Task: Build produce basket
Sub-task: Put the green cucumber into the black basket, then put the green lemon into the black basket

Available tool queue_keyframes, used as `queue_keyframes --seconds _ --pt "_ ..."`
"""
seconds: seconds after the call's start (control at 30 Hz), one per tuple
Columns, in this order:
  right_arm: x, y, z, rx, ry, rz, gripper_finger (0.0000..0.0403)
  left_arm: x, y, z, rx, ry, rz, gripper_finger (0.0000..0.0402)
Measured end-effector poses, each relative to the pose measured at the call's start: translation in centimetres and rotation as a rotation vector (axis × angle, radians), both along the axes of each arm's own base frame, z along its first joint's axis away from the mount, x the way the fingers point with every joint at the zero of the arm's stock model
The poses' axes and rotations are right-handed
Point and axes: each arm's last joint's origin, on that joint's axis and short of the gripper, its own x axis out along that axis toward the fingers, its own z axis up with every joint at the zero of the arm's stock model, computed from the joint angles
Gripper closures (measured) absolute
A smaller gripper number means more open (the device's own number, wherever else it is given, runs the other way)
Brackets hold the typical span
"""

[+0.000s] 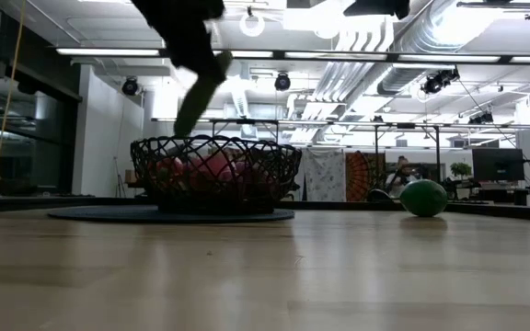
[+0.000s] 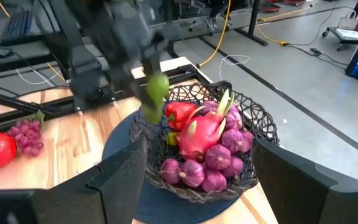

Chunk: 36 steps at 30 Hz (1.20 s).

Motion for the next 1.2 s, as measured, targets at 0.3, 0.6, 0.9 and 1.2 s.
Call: queue_keyframes --seconds 0.3,0.6,0.9,1.2 --pt "0.3 0.0 -0.2 0.036 -0.007 -0.013 0.0121 2.4 0.6 -4.9 0.007 0.268 -0.118 0.0299" --pt "1.0 0.0 -0.9 0.035 0.032 -0.013 0.0121 3.1 0.8 -6.2 0.007 0.309 -0.131 0.0266" --pt "1.3 0.1 -1.2 0.035 0.049 -0.005 0.0121 2.8 0.5 -6.4 -0.072 0.321 -0.148 0.0185" --pt "1.3 0.1 -1.1 0.012 0.054 0.006 0.0121 2.6 0.6 -3.0 -0.082 0.351 -0.097 0.0127"
